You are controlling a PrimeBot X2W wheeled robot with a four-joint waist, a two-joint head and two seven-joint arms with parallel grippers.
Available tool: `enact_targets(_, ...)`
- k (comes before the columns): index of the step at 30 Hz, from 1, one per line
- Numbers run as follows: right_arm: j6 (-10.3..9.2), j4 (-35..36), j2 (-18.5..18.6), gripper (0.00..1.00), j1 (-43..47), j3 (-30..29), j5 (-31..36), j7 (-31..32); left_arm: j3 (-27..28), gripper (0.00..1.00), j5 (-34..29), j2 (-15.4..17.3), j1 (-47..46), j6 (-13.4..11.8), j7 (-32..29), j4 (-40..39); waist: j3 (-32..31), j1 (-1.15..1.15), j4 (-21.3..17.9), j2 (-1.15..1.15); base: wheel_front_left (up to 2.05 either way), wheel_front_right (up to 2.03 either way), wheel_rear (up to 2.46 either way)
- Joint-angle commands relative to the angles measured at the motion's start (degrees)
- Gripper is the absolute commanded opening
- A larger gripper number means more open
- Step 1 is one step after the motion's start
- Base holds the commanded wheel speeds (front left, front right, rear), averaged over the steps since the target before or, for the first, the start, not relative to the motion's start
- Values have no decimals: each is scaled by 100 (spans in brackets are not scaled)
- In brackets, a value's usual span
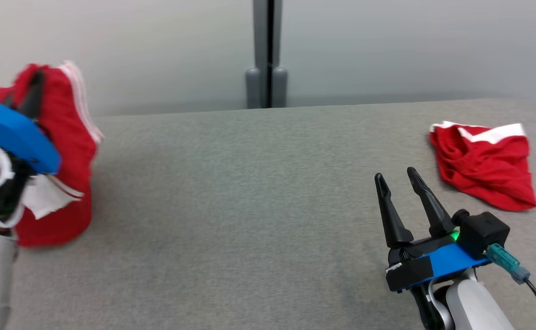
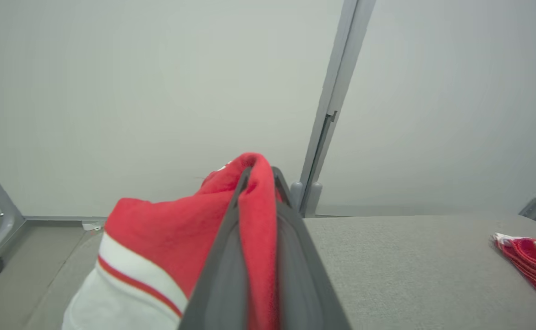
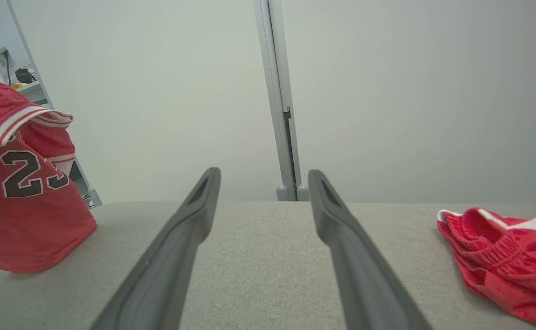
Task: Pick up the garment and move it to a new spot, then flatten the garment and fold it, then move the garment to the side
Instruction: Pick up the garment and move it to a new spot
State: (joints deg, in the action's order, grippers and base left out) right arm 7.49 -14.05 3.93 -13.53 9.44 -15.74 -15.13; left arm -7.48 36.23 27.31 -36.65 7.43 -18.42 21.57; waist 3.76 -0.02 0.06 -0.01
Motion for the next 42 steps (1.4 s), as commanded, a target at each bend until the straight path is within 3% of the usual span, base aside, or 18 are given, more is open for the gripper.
enact_targets(1, 1, 15, -2, 100, 101, -11, -8, 0, -103, 0, 35, -129, 165, -39, -121, -318, -157, 2, -222, 1, 0, 0, 0)
enact_targets(9, 1, 71, 30, 100, 106, 0, 22, 1, -722, 0, 66, -1000, 760, -424, -314, -1734, -41, 2, -811, 1, 0, 0, 0)
enact_targets(12, 1, 34, 34, 100, 29, 65, -17, 0, -1071, 0, -54, -1517, 937, -535, -38, -1566, 57, 2, -1063, 1, 0, 0, 0)
enact_targets(16, 1, -15, 26, 100, -58, 157, -54, 0, -1592, 0, -298, -2083, 1010, -466, 541, -721, 190, 2, -1351, 1, 0, 0, 0)
enact_targets(17, 1, -32, 35, 100, -76, 155, -56, 0, -1746, 40, -278, -2201, 1031, -414, 674, -461, 208, 2, -1398, 1, 0, 0, 0)
enact_targets(18, 1, -55, 37, 100, -84, 179, -59, 0, -1899, 100, -302, -2276, 1020, -355, 781, -205, 216, 2, -1449, 1, 0, 0, 0)
enact_targets(23, 1, -76, 96, 100, -65, 115, -64, 0, -2350, 100, -248, -2402, 788, -204, 1411, 415, 220, 2, -1465, 1, 0, 0, 0)
enact_targets(28, 1, -99, 103, 100, 56, 118, -42, 1, -2288, 100, -217, -2354, 738, -203, 1933, 475, 104, 2, -1222, 1, 0, 0, 0)
enact_targets(35, 1, -146, 212, 100, 155, 105, -59, 0, -1972, 100, -552, -1648, 1140, -437, 2755, 44, -130, 2, -820, 1, 0, 0, 0)
enact_targets(42, 1, -192, 311, 100, 308, 7, -74, 0, -1435, 100, -656, -1003, 2041, -896, 3220, -439, -354, 2, -554, 1, 0, 0, 0)
